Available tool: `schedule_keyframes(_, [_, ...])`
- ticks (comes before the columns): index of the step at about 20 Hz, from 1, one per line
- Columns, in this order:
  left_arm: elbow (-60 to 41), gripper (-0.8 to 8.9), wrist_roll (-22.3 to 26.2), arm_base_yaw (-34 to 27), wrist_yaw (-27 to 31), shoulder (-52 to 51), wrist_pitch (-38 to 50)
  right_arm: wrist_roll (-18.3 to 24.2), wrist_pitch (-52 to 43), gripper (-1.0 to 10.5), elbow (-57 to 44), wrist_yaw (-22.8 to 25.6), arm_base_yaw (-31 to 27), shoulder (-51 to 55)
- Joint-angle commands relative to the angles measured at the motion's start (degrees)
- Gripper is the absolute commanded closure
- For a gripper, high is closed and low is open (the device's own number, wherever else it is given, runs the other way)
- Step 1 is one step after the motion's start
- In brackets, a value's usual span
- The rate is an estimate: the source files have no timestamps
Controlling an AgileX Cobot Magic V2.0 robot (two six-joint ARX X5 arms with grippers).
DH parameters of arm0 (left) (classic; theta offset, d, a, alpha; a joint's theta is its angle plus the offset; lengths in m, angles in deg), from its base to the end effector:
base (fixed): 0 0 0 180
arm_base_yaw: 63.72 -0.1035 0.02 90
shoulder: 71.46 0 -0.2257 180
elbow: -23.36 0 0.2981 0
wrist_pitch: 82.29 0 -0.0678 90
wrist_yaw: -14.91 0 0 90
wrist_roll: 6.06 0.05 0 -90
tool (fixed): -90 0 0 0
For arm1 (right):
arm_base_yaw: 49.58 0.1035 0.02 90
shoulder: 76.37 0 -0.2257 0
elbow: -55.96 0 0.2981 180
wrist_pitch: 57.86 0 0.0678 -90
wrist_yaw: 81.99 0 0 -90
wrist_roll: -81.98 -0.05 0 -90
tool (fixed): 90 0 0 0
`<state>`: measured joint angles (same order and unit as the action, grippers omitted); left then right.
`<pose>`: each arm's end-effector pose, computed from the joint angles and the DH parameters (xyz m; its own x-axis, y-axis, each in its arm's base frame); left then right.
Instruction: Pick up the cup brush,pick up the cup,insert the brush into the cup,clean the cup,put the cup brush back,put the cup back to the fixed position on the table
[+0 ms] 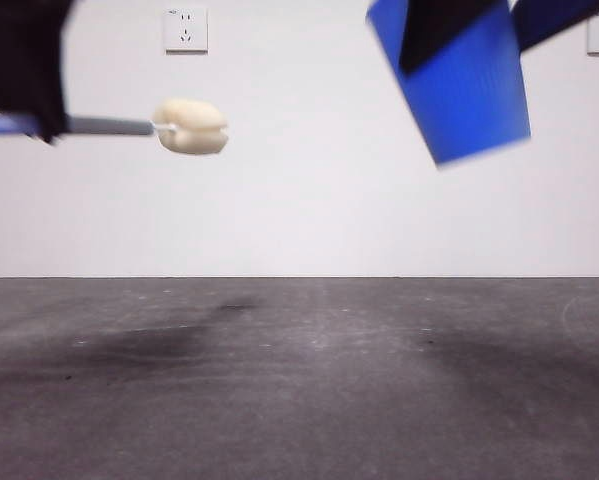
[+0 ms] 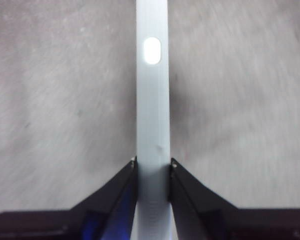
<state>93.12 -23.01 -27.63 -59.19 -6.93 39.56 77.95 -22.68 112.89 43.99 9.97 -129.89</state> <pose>0.2421 -0.1596 0.2420 0.6300 -0.1202 -0.7673 0.2263 0.9735 0.0333 0.1649 0.2225 0.2457 0.8551 0.2953 -0.4261 -0.4246 0.8705 -0.2488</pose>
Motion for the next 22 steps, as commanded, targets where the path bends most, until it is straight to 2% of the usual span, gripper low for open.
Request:
schedule_keyframes(1, [-0.9, 8.22, -3.3, -0.6, -1.6, 5.2, 5.0, -3.6, -1.5, 9.6, 0.2, -0.1, 0.0, 4.2])
schedule_keyframes(6, [-0.9, 8.22, -8.0, -0.4, -3.0, 17.9, 13.3, -3.6, -1.6, 9.6, 0.2, 0.0, 0.0, 11.2])
schedule_keyframes(9, [-0.9, 8.22, -9.0, -0.4, -4.3, 23.5, 18.1, -3.6, -1.3, 9.6, 0.2, -0.1, 0.0, 12.7])
schedule_keyframes(17, [-0.9, 8.22, -10.3, 1.2, -4.4, 32.1, 27.4, -3.7, -0.7, 9.6, 0.2, 0.0, 0.0, 12.3])
schedule_keyframes(22, [-0.9, 8.22, -12.8, 1.5, -4.2, 36.3, 28.6, -4.1, -0.4, 9.6, 0.2, 0.0, 0.0, 12.3])
